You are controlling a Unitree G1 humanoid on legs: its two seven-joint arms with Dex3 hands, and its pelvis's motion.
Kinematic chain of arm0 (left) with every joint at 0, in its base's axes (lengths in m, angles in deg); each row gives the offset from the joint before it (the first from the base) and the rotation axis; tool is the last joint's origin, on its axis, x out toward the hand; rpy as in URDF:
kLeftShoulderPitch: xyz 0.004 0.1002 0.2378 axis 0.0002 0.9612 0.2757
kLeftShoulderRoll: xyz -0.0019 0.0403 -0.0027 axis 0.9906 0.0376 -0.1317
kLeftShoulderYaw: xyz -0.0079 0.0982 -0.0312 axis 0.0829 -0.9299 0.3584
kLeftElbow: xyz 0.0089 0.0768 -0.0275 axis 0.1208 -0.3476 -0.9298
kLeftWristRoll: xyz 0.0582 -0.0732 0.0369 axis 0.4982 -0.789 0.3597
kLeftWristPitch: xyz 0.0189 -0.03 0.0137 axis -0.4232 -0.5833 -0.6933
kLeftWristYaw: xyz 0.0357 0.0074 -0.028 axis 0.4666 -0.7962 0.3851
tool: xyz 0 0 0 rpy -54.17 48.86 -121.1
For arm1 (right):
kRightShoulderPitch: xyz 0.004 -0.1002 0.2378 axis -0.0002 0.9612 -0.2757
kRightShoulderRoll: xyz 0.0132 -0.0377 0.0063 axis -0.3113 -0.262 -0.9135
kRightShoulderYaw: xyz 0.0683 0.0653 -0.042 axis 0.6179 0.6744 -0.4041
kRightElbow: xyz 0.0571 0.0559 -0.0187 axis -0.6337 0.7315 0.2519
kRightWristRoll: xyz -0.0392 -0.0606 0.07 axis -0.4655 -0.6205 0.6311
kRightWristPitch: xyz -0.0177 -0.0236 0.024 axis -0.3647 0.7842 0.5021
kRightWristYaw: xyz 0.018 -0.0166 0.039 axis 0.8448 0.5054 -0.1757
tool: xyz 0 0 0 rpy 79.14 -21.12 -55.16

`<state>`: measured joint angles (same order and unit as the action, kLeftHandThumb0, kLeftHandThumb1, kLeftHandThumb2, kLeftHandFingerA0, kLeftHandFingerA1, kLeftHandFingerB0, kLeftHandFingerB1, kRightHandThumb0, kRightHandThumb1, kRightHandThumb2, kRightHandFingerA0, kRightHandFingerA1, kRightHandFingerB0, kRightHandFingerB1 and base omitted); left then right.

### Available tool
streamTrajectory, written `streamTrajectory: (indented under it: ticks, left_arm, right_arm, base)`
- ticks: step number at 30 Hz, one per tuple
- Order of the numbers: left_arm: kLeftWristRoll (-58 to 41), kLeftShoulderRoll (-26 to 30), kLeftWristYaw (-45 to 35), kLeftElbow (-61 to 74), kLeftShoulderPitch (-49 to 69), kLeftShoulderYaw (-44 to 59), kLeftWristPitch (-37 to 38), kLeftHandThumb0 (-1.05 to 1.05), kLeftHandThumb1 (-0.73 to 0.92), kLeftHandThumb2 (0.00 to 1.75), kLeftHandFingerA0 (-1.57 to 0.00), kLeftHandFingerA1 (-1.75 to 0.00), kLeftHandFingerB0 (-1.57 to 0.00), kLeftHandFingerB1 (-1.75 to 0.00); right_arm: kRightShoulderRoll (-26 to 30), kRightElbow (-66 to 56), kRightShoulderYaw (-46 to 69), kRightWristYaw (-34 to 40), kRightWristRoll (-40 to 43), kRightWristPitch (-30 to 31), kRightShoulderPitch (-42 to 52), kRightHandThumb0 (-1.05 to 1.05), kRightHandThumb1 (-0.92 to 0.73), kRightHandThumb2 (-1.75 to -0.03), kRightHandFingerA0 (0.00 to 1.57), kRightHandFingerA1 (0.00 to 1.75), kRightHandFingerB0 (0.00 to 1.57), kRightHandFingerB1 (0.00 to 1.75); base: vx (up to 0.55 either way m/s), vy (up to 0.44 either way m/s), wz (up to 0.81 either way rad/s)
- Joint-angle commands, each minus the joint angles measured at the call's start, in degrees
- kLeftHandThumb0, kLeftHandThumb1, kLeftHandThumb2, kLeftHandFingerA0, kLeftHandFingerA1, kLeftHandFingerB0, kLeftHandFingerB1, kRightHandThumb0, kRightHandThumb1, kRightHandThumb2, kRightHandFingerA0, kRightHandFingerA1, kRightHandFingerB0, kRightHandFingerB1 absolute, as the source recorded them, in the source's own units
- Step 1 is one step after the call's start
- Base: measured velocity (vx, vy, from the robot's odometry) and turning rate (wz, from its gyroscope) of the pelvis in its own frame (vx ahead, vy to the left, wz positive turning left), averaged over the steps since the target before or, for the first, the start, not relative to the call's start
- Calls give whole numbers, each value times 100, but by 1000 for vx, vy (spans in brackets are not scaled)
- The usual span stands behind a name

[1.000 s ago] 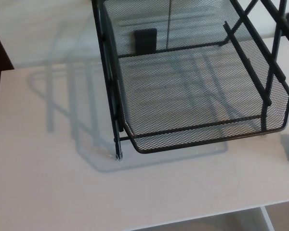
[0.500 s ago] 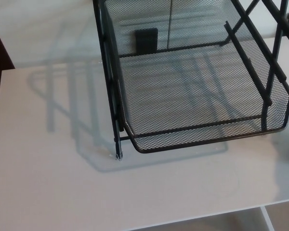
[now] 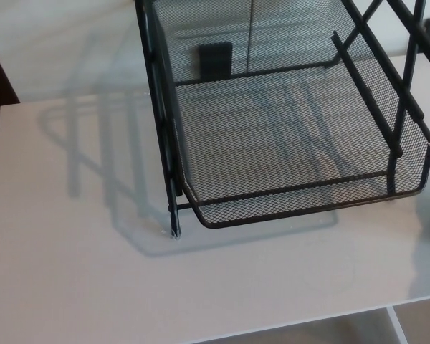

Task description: The robot walks towards a desk on which a file tray is kept in the middle and a cube is kept to its right. The robot lifts the cube using its right hand and places it on the file tray.

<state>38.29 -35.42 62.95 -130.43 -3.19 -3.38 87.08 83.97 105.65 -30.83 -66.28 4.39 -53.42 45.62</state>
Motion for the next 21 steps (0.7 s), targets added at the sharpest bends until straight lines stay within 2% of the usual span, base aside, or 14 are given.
streamTrajectory:
  ticks: [1, 3, 4, 5, 6, 9, 10, 13, 15, 16, 17, 18, 19, 21]
  left_arm:
    - [51, 54, 98, -108, -25, -50, 275, -79, 92, 70, -20, -58, -13, -39]
    - [90, 62, 99, -31, 35, -99, 297, -80, 92, 69, -17, -53, -14, -37]
    - [57, 54, 98, -48, 40, -80, 300, -38, 52, 112, -3, -53, 0, -50]
    - [36, 42, 104, -115, 15, -58, 316, -38, 52, 112, -3, -53, 0, -50]
    - [61, 27, 97, -92, -69, -94, 270, -37, 53, 113, -3, -53, 0, -50]
    - [36, 25, 50, -103, -62, -83, 305, -38, 53, 112, -3, -53, 0, -50]
    - [23, 24, 10, -3, -6, -88, 255, -37, 53, 112, -2, -53, 0, -50]
    - [20, 15, 18, 40, 25, -90, 241, -37, 53, 112, -3, -53, 0, -50]
    - [127, 4, 54, 99, -12, -214, 263, -37, 53, 113, -3, -53, 0, -50]
    - [89, 4, 41, 115, 19, -193, 288, -37, 53, 112, -3, -53, 0, -50]
    - [65, 9, 48, 141, 66, -187, 258, -78, 92, 71, -14, -50, -13, -36]
    - [81, 3, 47, 232, 50, -222, 153, -78, 92, 69, -15, -49, -13, -35]
    - [64, 0, 35, 327, 121, -215, 167, -37, 55, 114, -2, -53, 0, -50]
    - [26, -8, 13, 423, 186, -200, 159, -36, 56, 114, -3, -53, 0, -50]
  right_arm:
    - [-170, 217, 31, 179, -329, -169, -220, -54, -53, -59, 6, 32, 8, 24]
    - [-256, 261, 93, 120, -257, -90, -301, -50, -36, -80, 1, 36, 1, 34]
    - [-295, 272, 100, 151, -298, -124, -329, -54, -35, -79, 2, 44, 2, 35]
    - [-306, 247, 80, 222, -377, -195, -333, -54, -35, -79, 2, 44, 2, 35]
    - [-324, 249, 130, 247, -364, -169, -366, -53, -52, -57, 7, 37, 10, 26]
    - [-383, 278, 135, 220, -401, -162, -365, -52, -53, -57, 8, 34, 10, 26]
    - [-423, 275, 90, 241, -476, -131, -349, -53, -33, -76, 0, 46, 0, 40]
    - [-483, 324, -19, 272, -643, -85, -303, -34, -37, -92, 0, 51, 0, 49]
    - [-449, 447, -102, 235, -734, -190, -319, -53, -34, -78, 0, 46, 5, 37]
    - [-480, 504, -134, 252, -756, -192, -288, -58, -38, -73, 4, 45, 5, 31]
    - [-499, 506, -160, 204, -738, -193, -164, -53, -51, -58, 8, 34, 10, 24]
    - [-497, 502, -150, 201, -734, -134, -125, -51, -51, -58, 7, 34, 10, 25]
    - [-547, 586, -189, 222, -751, -156, -102, -53, -51, -58, 7, 34, 10, 25]
    - [-627, 639, -208, 245, -737, -175, -44, -53, -51, -58, 7, 35, 10, 25]
  base:
    - [0, 0, 0]
    - [0, 0, 0]
    - [0, 0, 0]
    - [0, 0, 0]
    - [0, 0, 0]
    - [0, 0, 0]
    - [0, 0, 0]
    - [0, 0, 0]
    - [0, 0, 0]
    - [0, 0, 0]
    - [0, 0, 0]
    - [0, 0, 0]
    - [0, 0, 0]
    - [0, 0, 0]
